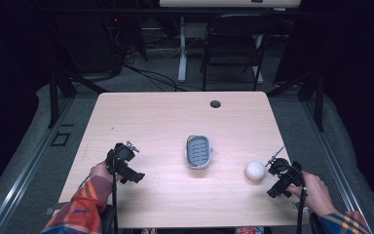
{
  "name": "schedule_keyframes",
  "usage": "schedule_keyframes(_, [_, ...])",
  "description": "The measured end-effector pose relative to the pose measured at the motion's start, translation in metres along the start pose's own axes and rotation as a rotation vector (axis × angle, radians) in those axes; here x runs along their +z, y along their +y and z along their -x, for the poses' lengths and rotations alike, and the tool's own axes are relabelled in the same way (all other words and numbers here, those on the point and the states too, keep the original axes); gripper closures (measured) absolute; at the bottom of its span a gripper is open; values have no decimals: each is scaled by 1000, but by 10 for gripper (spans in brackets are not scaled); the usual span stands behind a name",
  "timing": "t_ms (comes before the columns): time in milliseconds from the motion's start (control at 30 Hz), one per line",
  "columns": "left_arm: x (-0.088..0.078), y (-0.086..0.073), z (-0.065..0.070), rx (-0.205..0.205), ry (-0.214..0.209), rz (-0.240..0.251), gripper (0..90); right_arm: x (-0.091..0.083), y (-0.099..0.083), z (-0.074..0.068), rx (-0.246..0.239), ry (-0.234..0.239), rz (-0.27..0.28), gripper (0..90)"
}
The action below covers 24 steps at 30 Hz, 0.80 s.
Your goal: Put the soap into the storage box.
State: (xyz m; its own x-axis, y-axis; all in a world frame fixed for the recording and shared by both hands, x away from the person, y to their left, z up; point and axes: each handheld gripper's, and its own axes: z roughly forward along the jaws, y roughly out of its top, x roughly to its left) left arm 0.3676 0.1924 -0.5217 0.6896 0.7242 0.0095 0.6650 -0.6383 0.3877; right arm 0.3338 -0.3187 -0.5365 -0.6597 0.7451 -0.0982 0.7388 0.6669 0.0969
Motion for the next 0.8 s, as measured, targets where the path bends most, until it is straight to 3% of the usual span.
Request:
schedule_keyframes(200, [0, 0, 0, 1, -4, 3, 22, -1, 1, 0, -8, 5, -10, 0])
schedule_keyframes(267, [0, -1, 0, 2, -4, -1, 22, 1, 0, -2, 11, 10, 14, 0])
schedule_keyframes(333, [-1, -1, 0, 0, -5, 1, 21, 0, 3, -1, -15, 11, -17, 0])
schedule_keyframes(533, [-1, -1, 0, 8, -8, -3, 17, -1, 5, 0, -20, 20, -19, 0])
schedule_keyframes(667, [-1, -1, 0, 5, -7, -1, 17, -3, 6, 0, -10, 27, -10, 0])
schedule_keyframes(700, [-1, -1, 0, 7, -7, -4, 16, -2, 7, -1, 12, 34, 16, 0])
schedule_keyframes(800, [-1, -1, 0, 8, -8, -3, 17, -3, 9, -2, 4, 33, 14, 0])
